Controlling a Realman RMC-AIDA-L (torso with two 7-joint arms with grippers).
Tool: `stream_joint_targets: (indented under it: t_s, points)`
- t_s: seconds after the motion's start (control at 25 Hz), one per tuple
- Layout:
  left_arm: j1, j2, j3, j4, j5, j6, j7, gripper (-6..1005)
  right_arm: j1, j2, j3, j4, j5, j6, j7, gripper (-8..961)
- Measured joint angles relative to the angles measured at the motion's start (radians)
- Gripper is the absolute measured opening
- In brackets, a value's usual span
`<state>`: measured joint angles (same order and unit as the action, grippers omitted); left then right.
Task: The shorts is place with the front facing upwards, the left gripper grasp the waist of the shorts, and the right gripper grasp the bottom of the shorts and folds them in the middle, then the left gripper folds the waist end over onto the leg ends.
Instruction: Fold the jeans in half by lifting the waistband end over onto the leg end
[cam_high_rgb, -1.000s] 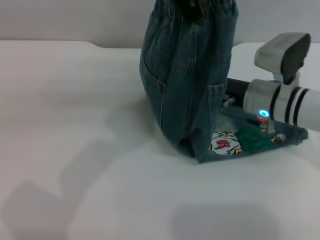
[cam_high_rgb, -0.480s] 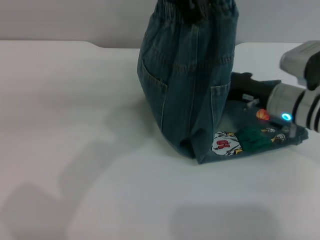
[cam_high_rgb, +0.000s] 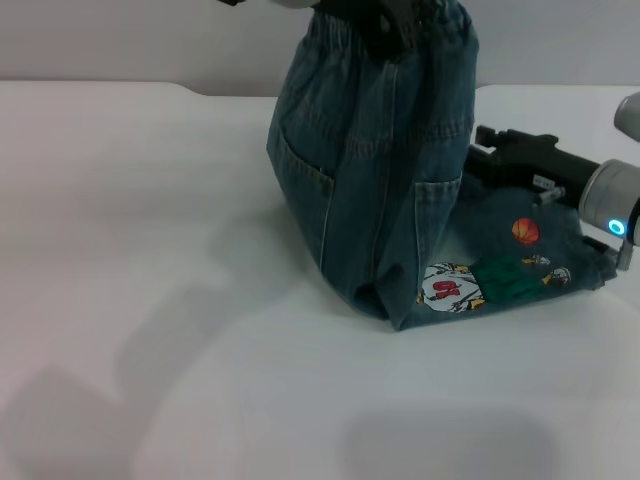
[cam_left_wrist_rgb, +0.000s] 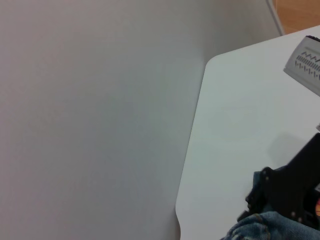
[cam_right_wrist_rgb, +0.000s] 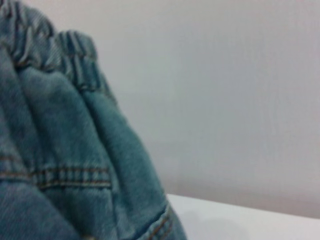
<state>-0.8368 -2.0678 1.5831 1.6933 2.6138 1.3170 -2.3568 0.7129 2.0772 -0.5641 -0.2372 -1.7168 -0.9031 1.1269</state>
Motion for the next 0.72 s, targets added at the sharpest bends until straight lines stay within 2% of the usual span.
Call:
stream_joint_targets:
  t_s: [0.12, 0.4, 0.72]
  points:
    - [0.000, 0.000, 0.000, 0.001, 0.000, -0.001, 0.000, 48, -0.006, 0.000, -0.026, 0.004, -0.003, -0.002, 0.013, 443]
    - [0.002, 0.000, 0.000, 0.002, 0.000, 0.000, -0.002, 48, -0.050, -0.001, -0.008, -0.036, 0.013, -0.003, 0.021, 443]
    - [0.015, -0.001, 0.003, 0.004, -0.006, -0.007, -0.004, 48, -0.167, -0.001, -0.001, -0.177, 0.206, -0.017, 0.017, 443]
